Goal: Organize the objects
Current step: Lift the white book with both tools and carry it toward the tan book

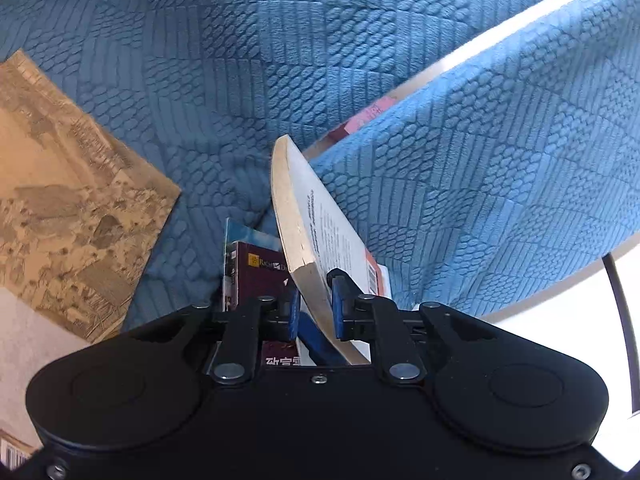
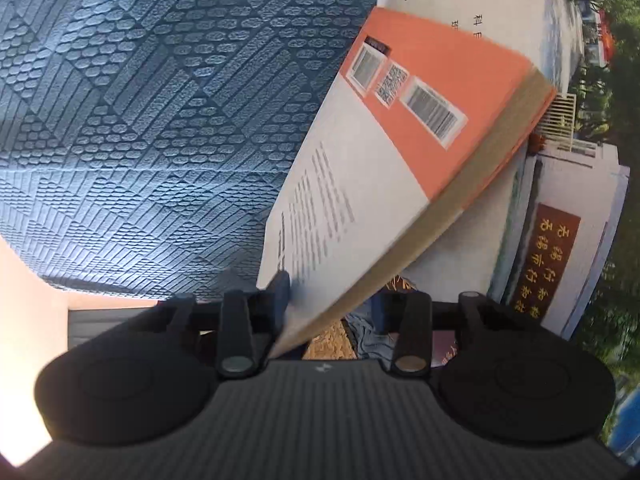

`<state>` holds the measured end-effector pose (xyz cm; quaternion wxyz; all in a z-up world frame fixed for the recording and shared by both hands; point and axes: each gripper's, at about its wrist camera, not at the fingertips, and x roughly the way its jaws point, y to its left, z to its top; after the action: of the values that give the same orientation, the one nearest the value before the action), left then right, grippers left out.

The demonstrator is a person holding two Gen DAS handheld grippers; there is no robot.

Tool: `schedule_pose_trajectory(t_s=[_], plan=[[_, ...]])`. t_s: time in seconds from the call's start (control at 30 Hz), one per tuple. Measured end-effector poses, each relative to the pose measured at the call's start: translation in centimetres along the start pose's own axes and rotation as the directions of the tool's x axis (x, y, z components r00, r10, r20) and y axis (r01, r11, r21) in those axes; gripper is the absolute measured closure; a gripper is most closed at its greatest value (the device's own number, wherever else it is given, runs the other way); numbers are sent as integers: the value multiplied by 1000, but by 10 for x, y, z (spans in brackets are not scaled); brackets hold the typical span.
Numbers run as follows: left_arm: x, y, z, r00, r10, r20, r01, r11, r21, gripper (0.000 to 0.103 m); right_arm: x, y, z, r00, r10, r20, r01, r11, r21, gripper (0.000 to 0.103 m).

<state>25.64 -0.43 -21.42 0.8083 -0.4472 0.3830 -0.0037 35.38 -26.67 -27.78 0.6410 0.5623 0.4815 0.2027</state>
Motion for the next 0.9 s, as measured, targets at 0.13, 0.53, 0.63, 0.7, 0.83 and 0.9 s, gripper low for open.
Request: schedule_pose_trajectory(t_s=[0.13, 0.53, 0.63, 0.7, 0.83, 0.9], plan=[[2, 23, 0, 996, -84, -22, 79, 984, -157, 84, -6, 14, 0, 999, -23, 23, 25, 996, -85, 82], [23, 48, 0, 969, -245, 4, 225, 881, -416, 53, -28, 30, 13, 998, -40, 42, 47, 983, -176, 83], [36, 50, 1, 971, -237, -15, 207, 879, -430, 53, -34, 31, 17, 999, -37, 39, 43, 983, -178, 83], [46, 52, 1, 969, -245, -29, 207, 873, -441, 54, -38, 31, 17, 998, -37, 41, 44, 981, -187, 83], [60, 51, 0, 971, -231, -64, 179, 876, -448, 60, -46, 28, 15, 998, -43, 41, 50, 984, -174, 83], [64, 51, -1, 968, -241, -72, 184, 874, -449, 68, -48, 30, 12, 997, -67, 50, 76, 976, -206, 83]])
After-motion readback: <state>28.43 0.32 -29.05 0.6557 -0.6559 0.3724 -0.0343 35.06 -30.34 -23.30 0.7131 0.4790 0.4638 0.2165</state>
